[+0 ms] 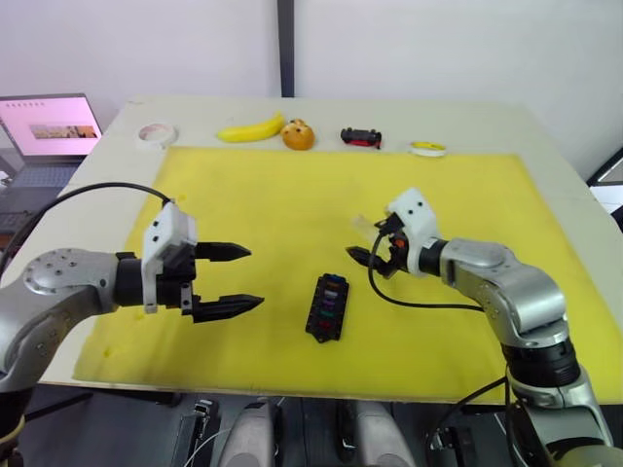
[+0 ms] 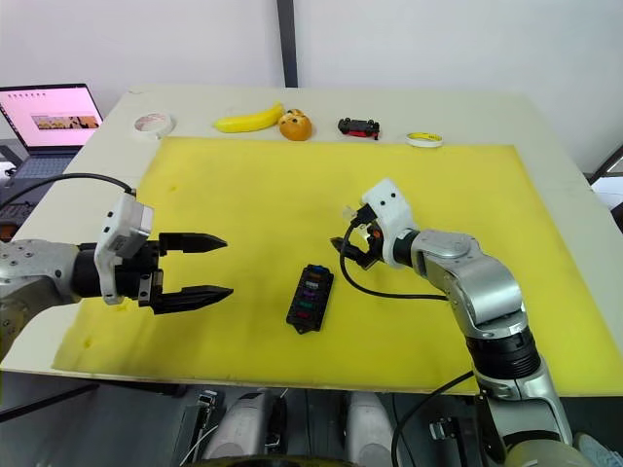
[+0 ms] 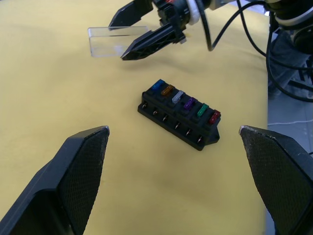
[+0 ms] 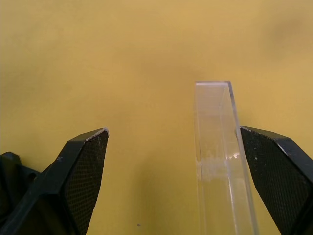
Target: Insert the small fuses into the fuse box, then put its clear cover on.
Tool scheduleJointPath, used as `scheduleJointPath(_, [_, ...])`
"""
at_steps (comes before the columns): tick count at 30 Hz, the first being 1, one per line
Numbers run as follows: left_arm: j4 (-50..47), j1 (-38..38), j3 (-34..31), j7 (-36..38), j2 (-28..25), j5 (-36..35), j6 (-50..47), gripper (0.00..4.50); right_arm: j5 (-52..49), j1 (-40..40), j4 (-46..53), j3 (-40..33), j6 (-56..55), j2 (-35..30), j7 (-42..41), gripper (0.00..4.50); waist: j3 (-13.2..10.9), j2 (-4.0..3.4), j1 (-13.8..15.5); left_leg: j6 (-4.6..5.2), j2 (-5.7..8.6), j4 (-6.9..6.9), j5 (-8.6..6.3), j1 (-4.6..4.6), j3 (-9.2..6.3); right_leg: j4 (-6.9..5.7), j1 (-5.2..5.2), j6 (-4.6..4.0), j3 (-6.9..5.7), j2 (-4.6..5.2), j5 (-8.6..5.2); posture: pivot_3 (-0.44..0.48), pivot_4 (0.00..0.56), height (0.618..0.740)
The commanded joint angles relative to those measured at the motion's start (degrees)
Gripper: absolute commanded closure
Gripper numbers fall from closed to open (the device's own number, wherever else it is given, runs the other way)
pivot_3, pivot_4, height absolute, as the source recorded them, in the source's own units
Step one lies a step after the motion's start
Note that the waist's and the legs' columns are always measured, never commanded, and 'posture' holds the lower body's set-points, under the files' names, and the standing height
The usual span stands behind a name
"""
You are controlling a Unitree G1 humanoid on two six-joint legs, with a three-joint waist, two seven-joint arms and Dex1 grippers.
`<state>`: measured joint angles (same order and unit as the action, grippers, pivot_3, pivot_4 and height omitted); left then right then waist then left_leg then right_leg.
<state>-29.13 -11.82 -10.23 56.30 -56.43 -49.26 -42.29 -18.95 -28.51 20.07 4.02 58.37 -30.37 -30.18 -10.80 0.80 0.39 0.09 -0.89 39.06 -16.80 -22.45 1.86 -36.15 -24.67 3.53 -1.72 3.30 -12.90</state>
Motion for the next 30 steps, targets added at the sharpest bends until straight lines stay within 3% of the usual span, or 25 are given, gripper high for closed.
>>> scheduleJointPath(1, [1.06, -1.31, -0.54, 0.6, 0.57, 1.92, 2.3, 0.0, -5.13, -1.21, 5.97, -1.28, 6.66, -1.11, -2.25, 0.03, 0.0, 0.0, -0.05, 0.0, -0.01, 0.0, 0.0, 0.0, -0.01, 0.0, 0.0, 0.0, 0.0, 0.0, 0.0, 0.0, 0.15, 0.737])
scheduleJointPath(9, [2.3, -1.08, -0.76, 2.13, 0.81, 3.86, 3.5, 0.0, -6.73, -3.54, 6.67, -3.23, 8.72, -2.68, -1.55, 0.03, -0.01, 0.0, -0.05, 0.0, -0.01, 0.0, 0.0, 0.0, -0.01, 0.0, -0.01, -0.03, -0.01, 0.0, -0.02, 0.0, 0.15, 0.737])
scheduleJointPath(16, [1.33, 0.32, -1.02, 3.97, -0.04, 3.93, 3.23, 0.0, -3.65, 0.2, 1.19, -0.27, 0.54, -3.99, -2.81, 0.03, 0.0, 0.0, 0.01, 0.01, 0.0, 0.0, 0.0, -0.01, 0.01, 0.02, -0.01, -0.02, -0.01, 0.0, -0.02, 0.0, 0.15, 0.737])
scheduleJointPath(30, [0.26, 1.43, -1.96, 3.94, -0.7, 4.17, 3.55, 0.0, 0.51, 0.41, -10.75, 2.49, -9.08, 0.04, -2.94, 0.03, 0.0, 0.0, -0.15, 0.0, -0.02, 0.0, 0.0, -0.01, 0.0, 0.01, -0.02, 0.0, 0.0, -0.02, 0.0, 0.0, 0.15, 0.737])
